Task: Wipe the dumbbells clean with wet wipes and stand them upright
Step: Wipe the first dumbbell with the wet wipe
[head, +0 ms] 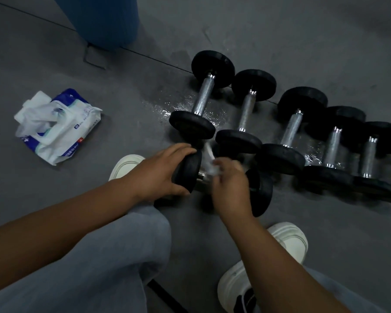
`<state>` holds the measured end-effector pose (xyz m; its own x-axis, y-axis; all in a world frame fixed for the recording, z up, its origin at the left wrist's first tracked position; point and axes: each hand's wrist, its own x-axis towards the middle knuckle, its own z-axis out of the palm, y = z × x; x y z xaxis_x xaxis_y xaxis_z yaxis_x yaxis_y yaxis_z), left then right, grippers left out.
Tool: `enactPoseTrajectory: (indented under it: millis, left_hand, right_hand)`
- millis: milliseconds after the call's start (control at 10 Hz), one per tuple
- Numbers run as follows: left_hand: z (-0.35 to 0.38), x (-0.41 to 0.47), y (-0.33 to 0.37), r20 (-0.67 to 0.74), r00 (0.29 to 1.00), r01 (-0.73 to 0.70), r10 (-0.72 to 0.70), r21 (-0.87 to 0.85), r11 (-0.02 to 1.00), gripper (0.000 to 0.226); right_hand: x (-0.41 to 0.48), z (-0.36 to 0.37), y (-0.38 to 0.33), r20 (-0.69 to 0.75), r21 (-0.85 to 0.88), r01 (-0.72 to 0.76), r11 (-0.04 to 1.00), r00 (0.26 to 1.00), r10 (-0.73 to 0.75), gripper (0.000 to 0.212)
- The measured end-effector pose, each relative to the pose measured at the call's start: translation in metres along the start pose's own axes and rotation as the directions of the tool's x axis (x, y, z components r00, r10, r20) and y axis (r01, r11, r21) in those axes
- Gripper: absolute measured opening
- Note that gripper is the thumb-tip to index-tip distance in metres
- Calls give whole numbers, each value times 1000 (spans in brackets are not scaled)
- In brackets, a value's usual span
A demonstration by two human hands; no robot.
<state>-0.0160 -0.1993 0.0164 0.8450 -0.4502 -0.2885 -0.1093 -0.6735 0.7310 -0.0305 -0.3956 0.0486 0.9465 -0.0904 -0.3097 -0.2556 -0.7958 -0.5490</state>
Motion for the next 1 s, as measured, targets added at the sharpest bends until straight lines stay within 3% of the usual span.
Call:
enactPoseTrajectory:
  millis: [100, 200, 300, 400, 500, 600, 700, 800, 900, 1000]
  left_hand:
    - [-1, 3, -1, 7, 1000, 0, 0, -14, 1000, 108]
    - [0, 4, -1, 11, 1000, 5, -5, -30, 1000, 108]
    - [0, 2, -1, 8, 1000, 7, -7, -28, 1000, 108]
    - [-1, 2, -1, 21, 1000, 11, -11, -18, 1000, 108]
    - [0, 1, -2, 15, 1000, 2, -2, -15, 1000, 109]
    - [0, 2, -1, 22, 1000, 7, -7, -24, 1000, 107]
    - [-2, 4, -1, 35, 999, 8, -7, -38, 999, 107]
    - [0, 4, -3, 41, 999, 22, -20, -43, 999, 108]
    - [-1, 5, -3, 45, 999, 30, -28, -48, 998, 108]
    - [-2, 7, -2, 56, 998, 30, -28, -37, 999, 109]
  right_hand:
    - [-6, 4, 6, 12, -83, -213, 974, 977, 214, 24]
    - [-11, 11, 5, 123, 6, -77, 997, 990, 76, 12]
    - [-15, 5, 6, -4, 22, -113, 993, 994, 113, 33]
    - [-30, 17, 4, 397, -236, 58, 970, 917, 42, 64]
    - [-16, 5, 10, 158, -128, 3, 992, 987, 17, 38]
    - [-6, 2, 18, -46, -87, -130, 988, 991, 126, 20]
    - [-23, 25, 5, 267, -276, 53, 960, 963, 23, 29]
    - [-29, 30, 14, 148, -51, 99, 994, 985, -90, 24]
    - [-25, 29, 21, 239, 585, -586, 560, 785, 572, 22]
    - [-10, 32, 15, 754, 620, -679, -393, 376, 539, 20]
